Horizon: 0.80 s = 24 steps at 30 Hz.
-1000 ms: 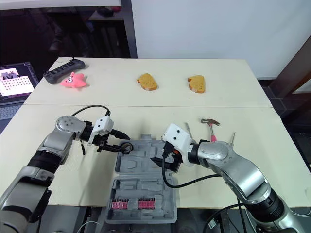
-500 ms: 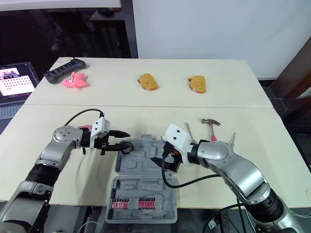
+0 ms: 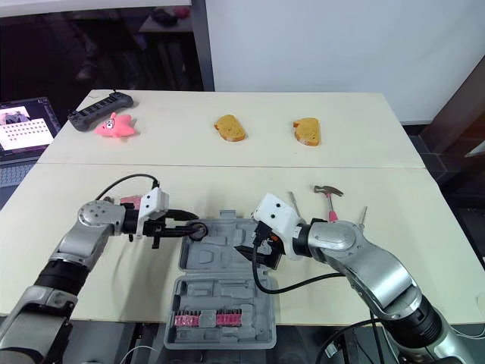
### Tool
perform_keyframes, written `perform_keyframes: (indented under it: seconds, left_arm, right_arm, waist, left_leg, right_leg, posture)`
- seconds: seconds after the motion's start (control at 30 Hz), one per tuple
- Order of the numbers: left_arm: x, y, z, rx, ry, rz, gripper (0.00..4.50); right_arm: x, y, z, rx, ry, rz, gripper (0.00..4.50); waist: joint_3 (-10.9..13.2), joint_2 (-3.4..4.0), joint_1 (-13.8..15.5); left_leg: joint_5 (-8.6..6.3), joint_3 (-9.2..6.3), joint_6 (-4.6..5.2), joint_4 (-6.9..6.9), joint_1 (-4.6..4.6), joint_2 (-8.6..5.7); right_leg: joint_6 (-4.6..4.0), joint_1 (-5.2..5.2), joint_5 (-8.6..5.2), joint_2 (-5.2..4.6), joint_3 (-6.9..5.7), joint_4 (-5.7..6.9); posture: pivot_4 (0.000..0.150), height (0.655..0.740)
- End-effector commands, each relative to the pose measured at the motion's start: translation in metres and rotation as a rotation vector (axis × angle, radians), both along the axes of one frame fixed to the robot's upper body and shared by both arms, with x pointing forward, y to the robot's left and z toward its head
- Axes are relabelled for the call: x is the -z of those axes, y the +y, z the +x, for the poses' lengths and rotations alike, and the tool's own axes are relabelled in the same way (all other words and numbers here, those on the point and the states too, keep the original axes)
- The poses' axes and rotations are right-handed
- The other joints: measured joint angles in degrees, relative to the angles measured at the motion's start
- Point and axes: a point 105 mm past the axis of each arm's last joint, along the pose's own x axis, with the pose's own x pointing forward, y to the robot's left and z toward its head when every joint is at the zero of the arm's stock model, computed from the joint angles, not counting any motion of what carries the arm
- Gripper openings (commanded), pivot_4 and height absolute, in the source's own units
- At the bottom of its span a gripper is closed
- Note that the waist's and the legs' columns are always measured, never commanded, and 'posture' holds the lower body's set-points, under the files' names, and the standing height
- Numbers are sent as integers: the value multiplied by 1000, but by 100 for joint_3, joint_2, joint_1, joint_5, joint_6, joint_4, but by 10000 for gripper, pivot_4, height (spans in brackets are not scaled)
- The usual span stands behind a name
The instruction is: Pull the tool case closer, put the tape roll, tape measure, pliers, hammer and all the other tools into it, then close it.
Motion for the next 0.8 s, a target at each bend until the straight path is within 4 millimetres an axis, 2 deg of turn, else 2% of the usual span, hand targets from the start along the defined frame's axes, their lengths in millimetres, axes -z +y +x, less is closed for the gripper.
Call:
perform_keyframes:
  seconds: [0.03, 0.13, 0.27, 0.47, 0.63, 0.8]
  left_arm:
    - [2, -1, 3, 9, -45, 26, 16554]
    - [8, 0, 5, 5, -52, 47, 16554]
    - [28, 6, 2, 4, -53, 137, 16554]
    - [41, 10, 3, -8, -56, 186, 16554]
    - [38, 8, 3, -15, -60, 164, 16554]
    - [19, 2, 4, -2, -83, 100, 16554]
  right_arm:
    - [-8, 5, -1, -20, -33, 22, 45000]
    - [-8, 5, -1, -21, -33, 22, 45000]
    - [-8, 5, -3, -24, -32, 22, 45000]
    - [-10, 5, -4, -26, -29, 25, 45000]
    - [-10, 5, -5, -30, -26, 26, 45000]
    - [-13, 2, -4, -25, -31, 41, 45000]
  waist:
    - [0, 0, 7]
    - [0, 0, 4]
    - [-1, 1, 4]
    - [-2, 3, -4]
    - [-5, 7, -4]
    - [-4, 7, -3]
  left_leg:
    - [0, 0, 0, 0, 0, 0]
    - [0, 0, 0, 0, -1, 0]
    - [0, 0, 0, 0, 0, 0]
    - [0, 0, 0, -1, 5, 0]
    - [0, 0, 0, -2, 7, 0]
    - [0, 0, 0, -2, 6, 0]
  right_leg:
    - [0, 0, 0, 0, 0, 0]
    - [0, 0, 0, 0, 0, -2]
    - [0, 0, 0, 0, 0, -2]
    - [0, 3, 0, 0, 0, -2]
    - [0, 5, 0, 0, 0, -1]
    - [0, 5, 0, 0, 1, -1]
  posture:
    - [1500, 7400]
    - [1500, 7400]
    - [1500, 7400]
    - [1500, 7400]
    - [1500, 7400]
    - [1500, 7400]
